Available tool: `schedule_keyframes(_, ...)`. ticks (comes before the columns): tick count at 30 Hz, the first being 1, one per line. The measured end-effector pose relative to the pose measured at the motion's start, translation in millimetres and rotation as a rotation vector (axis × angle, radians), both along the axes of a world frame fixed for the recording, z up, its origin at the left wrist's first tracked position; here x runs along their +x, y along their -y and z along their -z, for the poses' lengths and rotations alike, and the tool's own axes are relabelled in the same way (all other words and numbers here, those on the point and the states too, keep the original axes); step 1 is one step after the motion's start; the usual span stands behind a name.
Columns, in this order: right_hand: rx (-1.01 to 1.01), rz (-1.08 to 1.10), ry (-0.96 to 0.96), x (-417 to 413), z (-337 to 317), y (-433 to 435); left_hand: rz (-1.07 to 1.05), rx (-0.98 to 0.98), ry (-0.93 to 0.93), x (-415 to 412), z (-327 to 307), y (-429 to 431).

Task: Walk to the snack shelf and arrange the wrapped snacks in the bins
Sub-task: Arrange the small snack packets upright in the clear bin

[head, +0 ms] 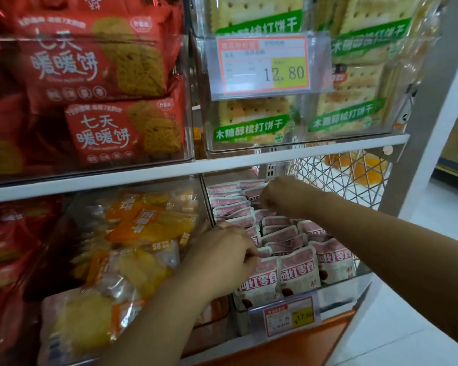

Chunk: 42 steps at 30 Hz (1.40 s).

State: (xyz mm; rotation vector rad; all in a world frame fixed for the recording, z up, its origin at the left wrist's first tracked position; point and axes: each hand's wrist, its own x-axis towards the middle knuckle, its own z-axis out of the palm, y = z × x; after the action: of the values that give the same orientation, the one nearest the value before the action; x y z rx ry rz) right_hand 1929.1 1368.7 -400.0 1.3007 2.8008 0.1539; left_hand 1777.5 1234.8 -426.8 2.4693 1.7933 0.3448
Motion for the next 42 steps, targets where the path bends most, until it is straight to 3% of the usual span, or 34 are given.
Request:
schedule_keyframes(5,-0.063,0.028,0.024,9.4,8.7,4.8,-0.022,-0.003,-0.021,1.7,-1.5,3.2)
schedule_keyframes(12,-0.056,0.079,-0.173,2.9,5.5,-3.4,-0.043,-0.022,-0.082,3.7,-3.9,1.8)
schedule_keyframes(16,-0.093,0.083,-0.074,-0.3,8.8,-12.0,-0.045,-0.029,-0.095,3.5,-4.2,2.2)
schedule_keyframes(29,0.275,-0.114,0.297,-2.2,3.3,-10.3,-0.047,-0.032,-0.082,2.5,-2.2,3.1)
schedule_keyframes(38,0.366,-0.165,0.331,3.9,-22.4,-9.4,-0.051,-0.028,-0.099,3.7,-3.1,2.3)
schedule_keyframes(42,0.359,-0.21,0.38,3.3,-2.6,-7.1,-0.047,-0.029,-0.102,4.2,-3.0,2.6)
